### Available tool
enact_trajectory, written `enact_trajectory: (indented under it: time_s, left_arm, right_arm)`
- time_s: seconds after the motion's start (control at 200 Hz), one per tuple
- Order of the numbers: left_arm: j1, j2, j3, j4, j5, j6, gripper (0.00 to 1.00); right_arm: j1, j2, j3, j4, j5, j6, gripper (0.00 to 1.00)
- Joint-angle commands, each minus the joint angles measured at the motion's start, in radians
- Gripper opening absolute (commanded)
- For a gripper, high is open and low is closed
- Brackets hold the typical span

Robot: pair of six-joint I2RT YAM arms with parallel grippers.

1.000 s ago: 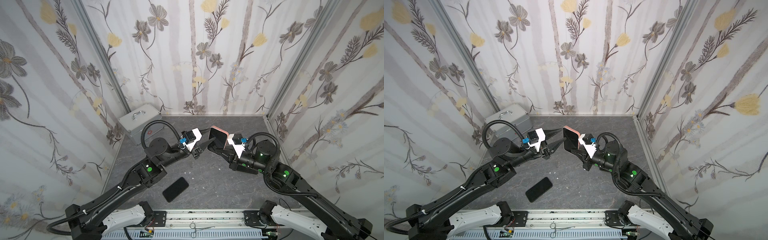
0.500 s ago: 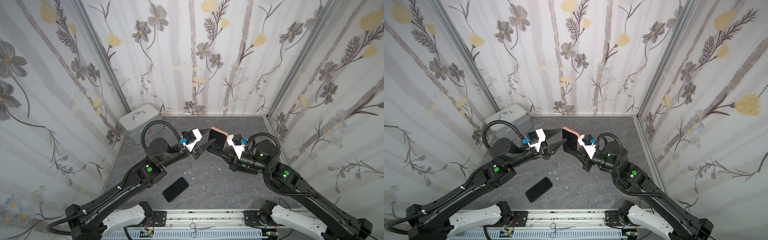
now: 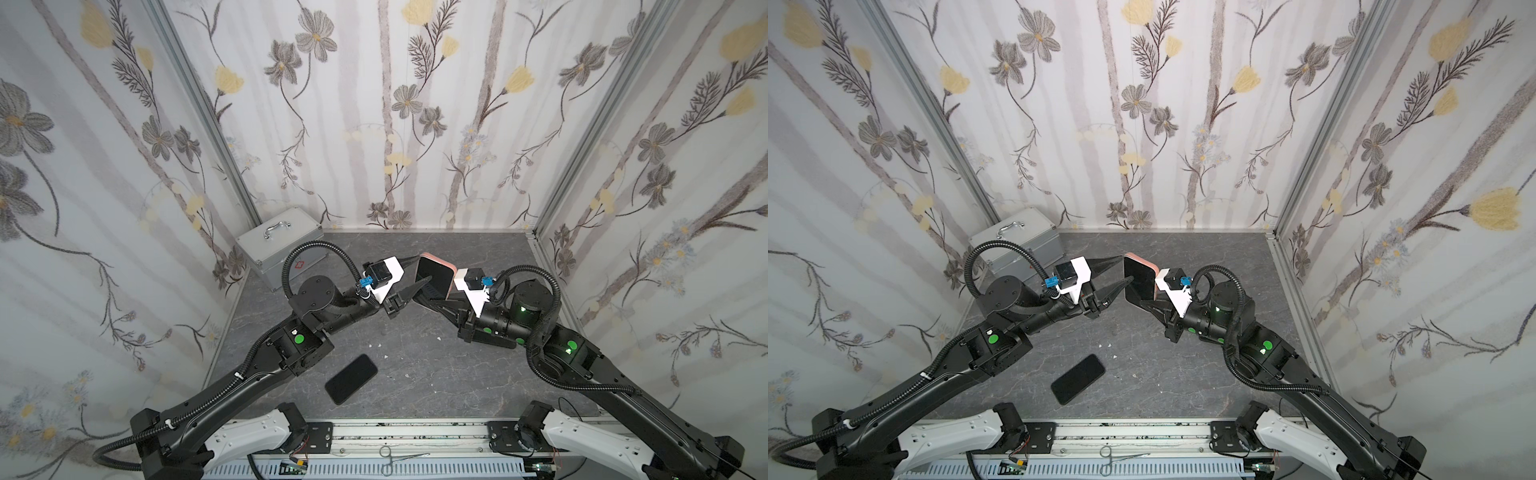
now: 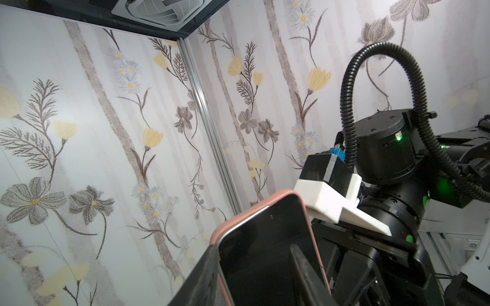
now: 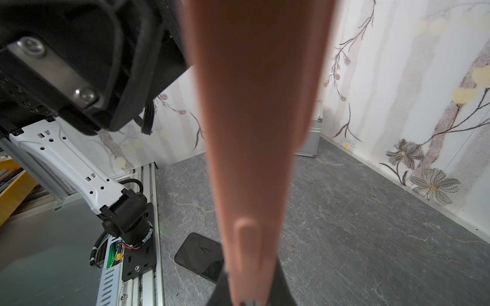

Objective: Take the phone out of the phone case
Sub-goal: Remove the phone case from the phone.

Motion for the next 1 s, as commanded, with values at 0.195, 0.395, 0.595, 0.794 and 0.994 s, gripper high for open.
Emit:
enact_trajectory:
  time_s: [0.195,0.395,0.595,0.794,0.994]
  left_arm:
    - [0.001,0.001,-0.004,0.019,-0.002,0.014,0.45]
    - [0.001,0.006,-0.005,0.018,0.006,0.008,0.44]
    - [0.0,0.011,-0.013,0.016,0.005,0.008,0.44]
    - [0.001,0.022,-0.018,0.015,0.016,0.006,0.43]
    - [-0.001,0.039,-0.028,0.007,0.012,0.008,0.43]
  right_arm:
    - [0.004,0.009,0.0,0.066,-0.027,-0.017,0.0]
    - [0.005,0.009,0.004,0.064,-0.033,-0.016,0.0]
    - [0.011,0.013,0.009,0.058,-0.041,-0.02,0.0]
    - [0.02,0.019,0.02,0.055,-0.044,-0.024,0.0]
    - [0.023,0.031,0.033,0.044,-0.046,-0.043,0.0]
